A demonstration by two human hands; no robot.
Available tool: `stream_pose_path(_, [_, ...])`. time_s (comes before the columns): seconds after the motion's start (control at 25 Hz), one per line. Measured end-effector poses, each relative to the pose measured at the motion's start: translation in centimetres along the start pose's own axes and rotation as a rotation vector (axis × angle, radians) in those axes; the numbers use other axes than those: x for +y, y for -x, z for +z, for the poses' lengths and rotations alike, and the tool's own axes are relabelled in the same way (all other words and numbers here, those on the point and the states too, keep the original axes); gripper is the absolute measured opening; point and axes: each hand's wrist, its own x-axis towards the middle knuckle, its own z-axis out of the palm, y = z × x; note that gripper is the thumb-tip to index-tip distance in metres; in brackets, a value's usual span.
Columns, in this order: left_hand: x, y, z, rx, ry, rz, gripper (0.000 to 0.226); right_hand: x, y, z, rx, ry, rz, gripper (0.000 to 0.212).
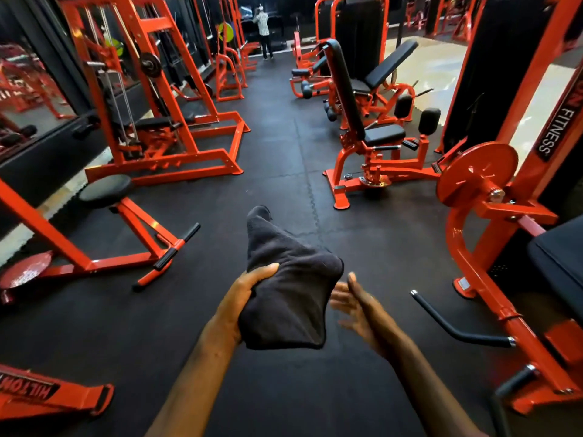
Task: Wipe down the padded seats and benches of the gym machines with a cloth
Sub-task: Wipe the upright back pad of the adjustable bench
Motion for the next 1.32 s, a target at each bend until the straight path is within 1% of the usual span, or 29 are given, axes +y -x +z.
stream_pose_path(0.04, [0.4,-0.5,-0.4,-0.006,0.043,-0.022,0.024,0.2,-0.4,1.0,-0.158,-0.084,0.046,0.092])
stream_pose_path(0.08, [0.6,-1.0,-0.6,-0.006,0.072,-0.039,0.026,0.0,-0.9,2.2,-0.272,-0.197,0.069,0.092])
stream_pose_path(0.12, [0.5,-1.7,-0.8,-0.007,0.084,-0.051,0.029,-0.1,-1.8,3.1,-0.340,-0.337,0.111,0.094])
stream_pose_path(0.2, [0.6,-2.8,-1.1,-0.001,0.103,-0.088,0.033,-1.2,-3.3,4.2,-0.370,-0.512,0.150,0.105])
stream_pose_path(0.24, [1.1,-3.7,-1.4,0.012,0.109,-0.092,0.033,-2.1,-4.6,4.1,-0.361,-0.537,0.148,0.108])
stream_pose_path(0.28, [1.6,-4.9,-1.9,0.038,0.080,-0.070,0.030,-3.3,-5.8,3.8,-0.335,-0.520,0.121,0.106])
stream_pose_path(0.32, [2.2,-6.3,-2.4,0.074,0.017,-0.027,0.026,-4.8,-7.4,3.3,-0.288,-0.437,0.076,0.095])
stream_pose_path(0.4, [3.5,-9.7,-3.8,0.151,-0.200,0.100,0.022,-7.9,-11.1,1.9,-0.226,-0.148,-0.016,0.057])
stream_pose_path(0.44, [4.2,-11.5,-4.5,0.181,-0.328,0.155,0.021,-9.5,-12.7,1.2,-0.222,-0.010,-0.064,0.042])
stream_pose_path(0.48, [5.1,-13.3,-4.7,0.210,-0.438,0.200,0.020,-10.9,-14.5,0.6,-0.222,0.088,-0.118,0.034])
stream_pose_path(0.56, [6.6,-16.5,-4.7,0.289,-0.578,0.282,0.016,-13.1,-17.4,-0.2,-0.148,0.188,-0.232,0.029])
stream_pose_path(0.64, [8.3,-20.3,-3.4,0.389,-0.618,0.393,0.021,-15.8,-20.6,-1.0,0.005,0.307,-0.411,0.032])
stream_pose_path(0.72, [10.0,-24.1,-1.0,0.484,-0.640,0.554,0.022,-19.1,-23.7,-2.2,0.163,0.499,-0.623,0.026])
stream_pose_path(0.76, [10.8,-25.9,0.3,0.497,-0.611,0.628,0.020,-20.8,-25.1,-3.2,0.214,0.622,-0.768,0.021])
stream_pose_path(0.8, [11.5,-27.8,1.5,0.480,-0.557,0.677,0.019,-22.7,-26.6,-4.3,0.246,0.712,-0.901,0.022])
stream_pose_path(0.84, [12.2,-29.3,2.5,0.440,-0.509,0.692,0.018,-24.4,-28.0,-5.2,0.236,0.727,-0.976,0.026])
stream_pose_path(0.88, [12.8,-30.8,3.3,0.390,-0.473,0.706,0.019,-25.9,-29.1,-5.8,0.195,0.659,-0.974,0.027])
stream_pose_path(0.92, [13.5,-32.5,4.3,0.353,-0.456,0.725,0.020,-27.4,-30.1,-6.2,0.162,0.548,-0.920,0.025])
stream_pose_path(1.0, [14.9,-36.6,6.0,0.301,-0.423,0.745,0.025,-29.9,-32.9,-7.0,0.172,0.333,-0.803,0.020])
stream_pose_path(1.04, [15.4,-39.0,6.9,0.270,-0.403,0.728,0.027,-30.6,-34.6,-7.7,0.207,0.269,-0.750,0.020])
stream_pose_path(1.08, [15.8,-41.3,7.7,0.234,-0.382,0.709,0.027,-30.9,-36.4,-8.6,0.238,0.232,-0.712,0.025])
stream_pose_path(1.16, [16.2,-46.0,8.8,0.158,-0.361,0.658,0.026,-31.0,-40.0,-10.9,0.255,0.166,-0.678,0.053])
stream_pose_path(1.2, [16.5,-48.4,9.1,0.122,-0.364,0.629,0.026,-31.2,-41.5,-12.3,0.259,0.142,-0.660,0.062])
stream_pose_path(1.24, [17.0,-51.2,9.4,0.078,-0.383,0.616,0.026,-31.9,-43.2,-13.8,0.260,0.123,-0.633,0.068])
stream_pose_path(1.28, [17.8,-54.1,9.8,0.039,-0.438,0.620,0.026,-33.1,-45.0,-15.2,0.264,0.151,-0.589,0.072])
stream_pose_path(1.32, [18.8,-57.1,10.3,-0.003,-0.522,0.631,0.025,-34.7,-46.7,-16.6,0.254,0.221,-0.536,0.072])
